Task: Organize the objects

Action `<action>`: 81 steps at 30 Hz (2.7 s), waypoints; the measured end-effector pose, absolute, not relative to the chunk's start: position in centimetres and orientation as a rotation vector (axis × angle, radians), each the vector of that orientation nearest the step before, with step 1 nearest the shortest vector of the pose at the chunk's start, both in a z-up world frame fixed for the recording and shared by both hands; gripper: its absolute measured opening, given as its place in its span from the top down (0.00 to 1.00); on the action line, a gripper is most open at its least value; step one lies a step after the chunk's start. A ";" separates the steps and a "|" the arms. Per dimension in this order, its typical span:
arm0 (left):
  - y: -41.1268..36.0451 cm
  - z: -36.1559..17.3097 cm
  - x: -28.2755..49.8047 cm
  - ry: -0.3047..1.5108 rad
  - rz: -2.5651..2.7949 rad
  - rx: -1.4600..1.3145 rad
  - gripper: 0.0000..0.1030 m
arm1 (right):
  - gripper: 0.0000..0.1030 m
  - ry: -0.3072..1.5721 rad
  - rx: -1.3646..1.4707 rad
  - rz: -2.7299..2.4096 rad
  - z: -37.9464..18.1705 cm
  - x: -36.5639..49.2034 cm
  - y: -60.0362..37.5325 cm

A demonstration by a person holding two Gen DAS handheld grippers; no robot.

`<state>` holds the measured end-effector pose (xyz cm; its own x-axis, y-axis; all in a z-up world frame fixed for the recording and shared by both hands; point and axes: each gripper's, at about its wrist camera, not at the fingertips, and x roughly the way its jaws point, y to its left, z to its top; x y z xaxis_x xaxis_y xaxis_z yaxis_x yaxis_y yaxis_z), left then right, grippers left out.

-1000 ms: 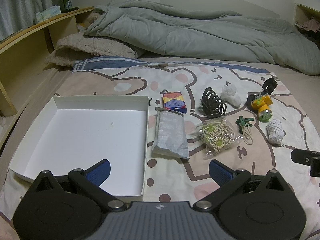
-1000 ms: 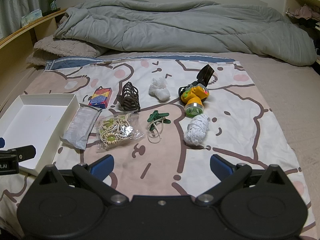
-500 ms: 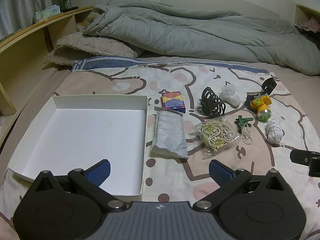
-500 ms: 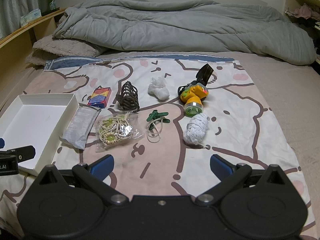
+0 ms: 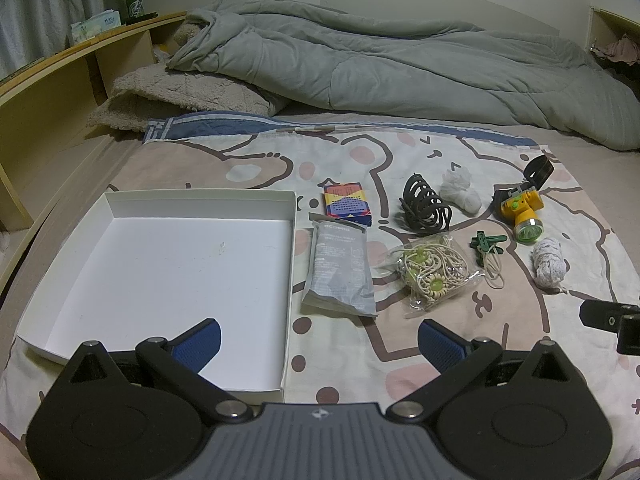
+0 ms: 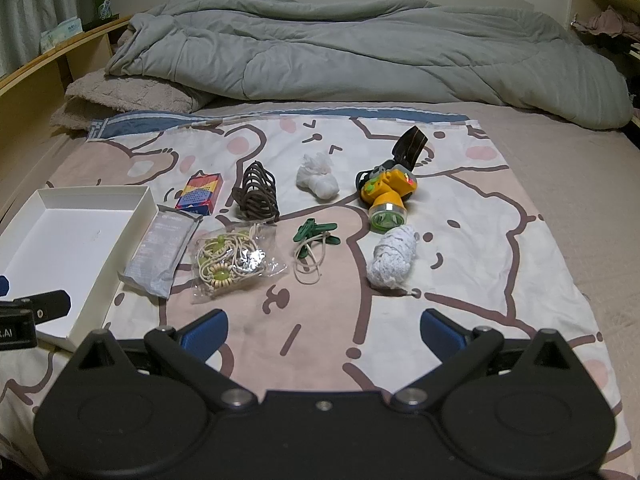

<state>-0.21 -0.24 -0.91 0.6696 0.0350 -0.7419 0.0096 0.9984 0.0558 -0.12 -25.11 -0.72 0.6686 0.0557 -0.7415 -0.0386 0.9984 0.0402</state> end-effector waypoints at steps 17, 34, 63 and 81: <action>-0.2 -0.9 -0.2 0.840 0.015 0.054 0.00 | 0.00 0.842 0.021 0.052 -1.0 0.2 -24.9; -0.8 0.1 0.1 0.799 -0.005 0.036 0.00 | 0.00 0.830 0.057 0.071 0.0 1.3 -24.8; 0.9 -2.0 6.0 0.839 -0.223 0.061 0.00 | 0.00 0.798 0.041 0.247 -3.2 12.4 -21.5; -0.4 -5.9 10.6 0.987 -0.359 0.201 0.15 | 0.01 1.015 -0.028 0.328 -10.3 15.5 -17.8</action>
